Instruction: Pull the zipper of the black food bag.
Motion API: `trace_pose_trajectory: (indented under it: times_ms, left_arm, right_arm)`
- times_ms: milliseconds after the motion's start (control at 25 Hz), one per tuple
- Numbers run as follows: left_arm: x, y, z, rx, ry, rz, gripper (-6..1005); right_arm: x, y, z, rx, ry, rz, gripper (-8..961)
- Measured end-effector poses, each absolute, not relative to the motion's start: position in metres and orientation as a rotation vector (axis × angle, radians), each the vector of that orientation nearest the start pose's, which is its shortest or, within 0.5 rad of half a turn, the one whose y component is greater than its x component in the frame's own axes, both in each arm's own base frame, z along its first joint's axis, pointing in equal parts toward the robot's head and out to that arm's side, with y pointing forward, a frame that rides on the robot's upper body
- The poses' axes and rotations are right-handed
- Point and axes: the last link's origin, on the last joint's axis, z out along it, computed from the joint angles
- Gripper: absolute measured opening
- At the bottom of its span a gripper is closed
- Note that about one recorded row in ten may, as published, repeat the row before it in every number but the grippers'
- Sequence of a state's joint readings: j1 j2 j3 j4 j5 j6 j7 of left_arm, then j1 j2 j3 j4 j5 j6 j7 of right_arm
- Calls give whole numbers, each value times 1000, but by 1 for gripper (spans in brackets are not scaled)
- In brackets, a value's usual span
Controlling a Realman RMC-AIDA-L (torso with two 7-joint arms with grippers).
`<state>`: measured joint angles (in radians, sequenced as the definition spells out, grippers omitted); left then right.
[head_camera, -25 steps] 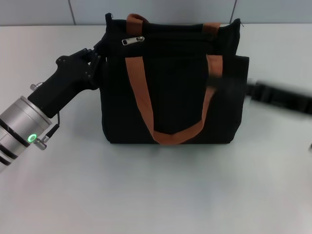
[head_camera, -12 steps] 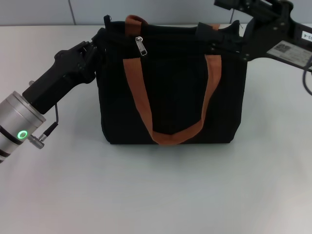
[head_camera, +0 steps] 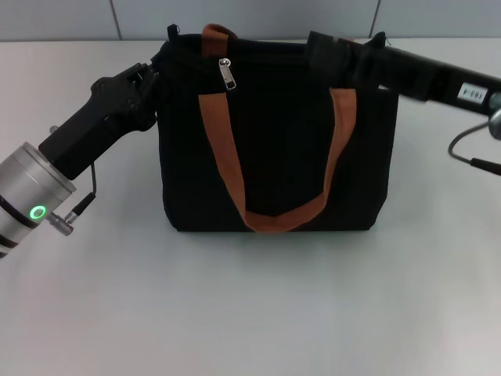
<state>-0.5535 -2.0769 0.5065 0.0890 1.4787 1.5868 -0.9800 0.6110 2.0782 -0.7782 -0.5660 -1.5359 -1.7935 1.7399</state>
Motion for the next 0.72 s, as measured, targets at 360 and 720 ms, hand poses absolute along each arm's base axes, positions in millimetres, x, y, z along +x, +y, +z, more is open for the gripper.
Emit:
trace_pose_trajectory:
  times_ms: [360,720]
  left_arm:
    - [-235,331,-21,-2141,-683,-1443,34]
    - [-225,337,-23,-2167,-670,-1462,36]
  right_arm:
    - [188,345,-1,-2673,820,1299,797]
    - [177,359,-5,-2662,916,1268,796]
